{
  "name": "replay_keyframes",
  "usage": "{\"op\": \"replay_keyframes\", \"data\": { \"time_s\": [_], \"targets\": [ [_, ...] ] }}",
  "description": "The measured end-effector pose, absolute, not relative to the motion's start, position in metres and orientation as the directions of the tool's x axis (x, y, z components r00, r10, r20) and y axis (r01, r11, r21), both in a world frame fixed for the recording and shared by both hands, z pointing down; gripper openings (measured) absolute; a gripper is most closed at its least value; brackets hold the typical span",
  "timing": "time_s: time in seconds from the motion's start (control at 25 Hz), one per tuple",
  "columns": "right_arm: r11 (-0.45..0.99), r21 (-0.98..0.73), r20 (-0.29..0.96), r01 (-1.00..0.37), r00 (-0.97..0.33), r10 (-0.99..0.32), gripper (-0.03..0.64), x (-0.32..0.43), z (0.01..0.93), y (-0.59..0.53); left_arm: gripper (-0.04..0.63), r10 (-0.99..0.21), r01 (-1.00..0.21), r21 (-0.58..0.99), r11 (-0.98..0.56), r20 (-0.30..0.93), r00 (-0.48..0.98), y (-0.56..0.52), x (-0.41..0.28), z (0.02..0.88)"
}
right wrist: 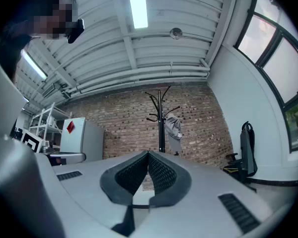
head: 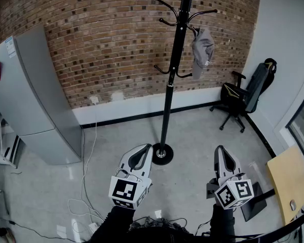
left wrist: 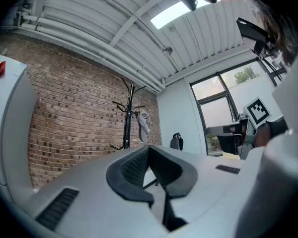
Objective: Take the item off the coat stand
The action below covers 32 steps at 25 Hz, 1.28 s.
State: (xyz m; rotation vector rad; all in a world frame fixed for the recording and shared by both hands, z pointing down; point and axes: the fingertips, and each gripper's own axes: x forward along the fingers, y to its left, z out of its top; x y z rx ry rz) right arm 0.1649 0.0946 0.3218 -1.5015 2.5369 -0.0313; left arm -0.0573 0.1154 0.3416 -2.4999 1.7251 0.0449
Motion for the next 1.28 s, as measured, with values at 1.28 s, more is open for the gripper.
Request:
{"op": "replay_keyframes", "data": {
  "time_s": [1.28],
  "targets": [
    [0.525,-0.111,-0.168,-0.844,-0.505,-0.847,0.009,0.149,0.339,-0.038,0.008,-0.935,-0.936,-0.086,-0.343,-0.062,0.348,-0.02,-0.07,0.357]
  ]
}}
